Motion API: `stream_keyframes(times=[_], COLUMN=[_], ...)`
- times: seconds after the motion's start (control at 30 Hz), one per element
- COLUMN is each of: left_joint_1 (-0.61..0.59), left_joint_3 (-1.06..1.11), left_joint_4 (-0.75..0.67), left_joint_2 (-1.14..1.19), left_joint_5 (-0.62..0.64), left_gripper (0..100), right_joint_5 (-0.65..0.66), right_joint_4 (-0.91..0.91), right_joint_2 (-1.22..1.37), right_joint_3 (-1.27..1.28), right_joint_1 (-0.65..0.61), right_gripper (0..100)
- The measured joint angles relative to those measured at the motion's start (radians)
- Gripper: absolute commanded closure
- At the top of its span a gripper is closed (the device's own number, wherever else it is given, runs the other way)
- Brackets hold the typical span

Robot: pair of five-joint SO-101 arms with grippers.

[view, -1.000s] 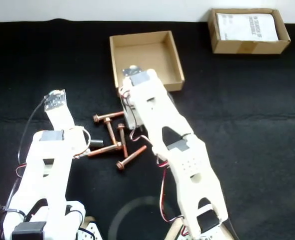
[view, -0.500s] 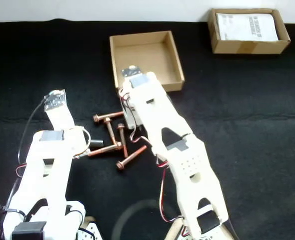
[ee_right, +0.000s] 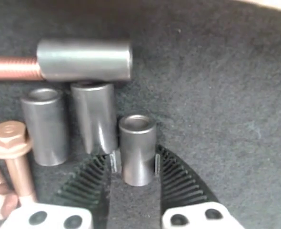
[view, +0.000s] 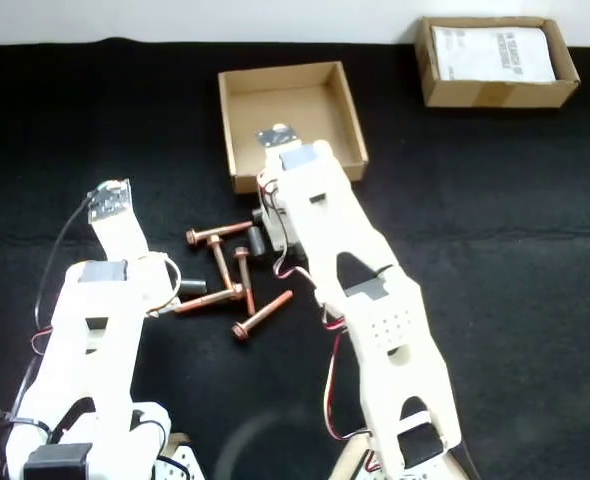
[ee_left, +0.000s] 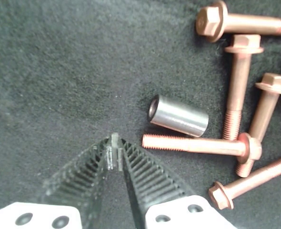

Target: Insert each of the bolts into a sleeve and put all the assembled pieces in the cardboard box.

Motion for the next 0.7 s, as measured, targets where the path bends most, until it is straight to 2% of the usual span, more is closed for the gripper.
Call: stream_keyframes(times=[0.2,0.3,0.43,0.53,0.7], left_joint_1=[0.0,0.0,0.017,0.02,0.029], left_joint_3=[0.026,0.028,0.023,-0.08,-0.423], left_joint_4=[-0.006,-0.006,0.026,0.184,0.605], left_joint_2=[0.0,0.0,-0.002,-0.029,-0.058], left_joint_5=[0.0,0.0,-0.002,-0.002,-0.003], left_gripper=[99,99,99,99,99], right_joint_5=[0.017,0.04,0.06,0.066,0.066], right_joint_4=[0.206,0.241,0.25,0.252,0.252], right_joint_2=[-0.035,-0.16,-0.376,-0.56,-0.853], right_joint_3=[-0.218,-0.325,-0.292,-0.158,0.161], right_joint_1=[0.046,0.077,0.106,0.106,0.11], right_gripper=[99.1,99.1,99.1,99.1,99.1])
